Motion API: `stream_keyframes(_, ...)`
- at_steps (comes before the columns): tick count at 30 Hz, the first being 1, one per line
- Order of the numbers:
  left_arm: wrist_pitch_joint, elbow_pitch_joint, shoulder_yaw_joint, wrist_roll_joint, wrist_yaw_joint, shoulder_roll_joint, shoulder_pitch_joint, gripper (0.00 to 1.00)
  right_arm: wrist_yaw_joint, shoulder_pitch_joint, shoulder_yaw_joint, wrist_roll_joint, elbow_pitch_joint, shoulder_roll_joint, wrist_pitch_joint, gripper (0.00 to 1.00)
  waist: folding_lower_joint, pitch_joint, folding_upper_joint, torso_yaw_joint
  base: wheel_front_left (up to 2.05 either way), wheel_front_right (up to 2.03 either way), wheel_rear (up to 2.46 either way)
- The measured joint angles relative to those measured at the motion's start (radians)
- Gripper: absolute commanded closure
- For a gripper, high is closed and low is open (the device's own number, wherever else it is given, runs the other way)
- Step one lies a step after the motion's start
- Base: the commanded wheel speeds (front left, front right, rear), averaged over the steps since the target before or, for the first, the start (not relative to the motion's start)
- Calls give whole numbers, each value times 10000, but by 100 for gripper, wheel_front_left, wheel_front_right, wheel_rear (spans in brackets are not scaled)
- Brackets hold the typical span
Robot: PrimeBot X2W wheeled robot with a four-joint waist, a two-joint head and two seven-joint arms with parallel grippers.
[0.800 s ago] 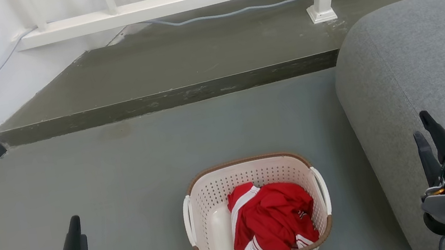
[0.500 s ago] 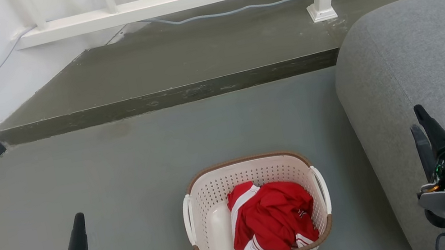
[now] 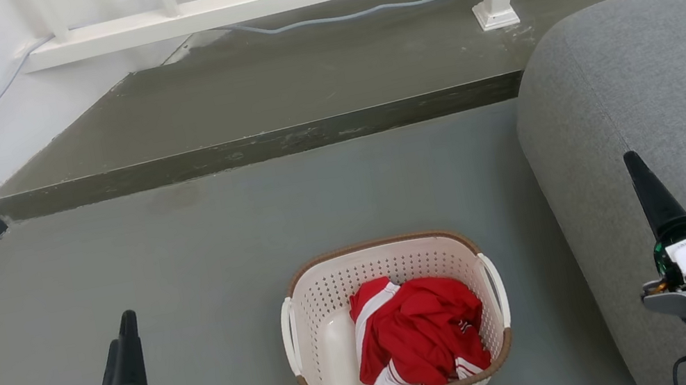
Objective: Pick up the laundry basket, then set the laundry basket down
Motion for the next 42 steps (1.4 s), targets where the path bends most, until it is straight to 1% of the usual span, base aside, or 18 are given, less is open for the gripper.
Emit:
stream_keyframes(9, -297, -35, -326, 1827, 385, 127, -51, 0, -25, -191, 502, -1643, 4, -253, -295, 0, 0, 32, 0, -1, 0, 0, 0)
stream_keyframes(18, -525, -236, -500, 3135, 623, -36, -105, 0, -359, -393, 848, -3104, -8, -343, -529, 0, 0, 71, 0, 0, 0, 0, 0)
stream_keyframes(20, -612, -274, -522, 3375, 646, -56, -112, 0, -445, -401, 871, -3384, -35, -339, -612, 0, 0, 81, 0, 0, 0, 0, 0)
stream_keyframes(28, -836, -355, -602, 4412, 740, -102, -133, 0, -606, -534, 988, -4288, -71, -318, -828, 0, 0, 106, 0, 6, 0, 0, 0)
stream_keyframes(39, -1172, -522, -761, 5862, 773, -165, -143, 0, -635, -567, 1197, -5730, -171, -291, -1145, 0, 0, 117, 0, 5, 0, 0, 0)
stream_keyframes(42, -1264, -566, -784, 6305, 782, -184, -154, 0, -736, -596, 1221, -6115, -184, -284, -1241, 0, 0, 121, 0, 2, 0, 0, 0)
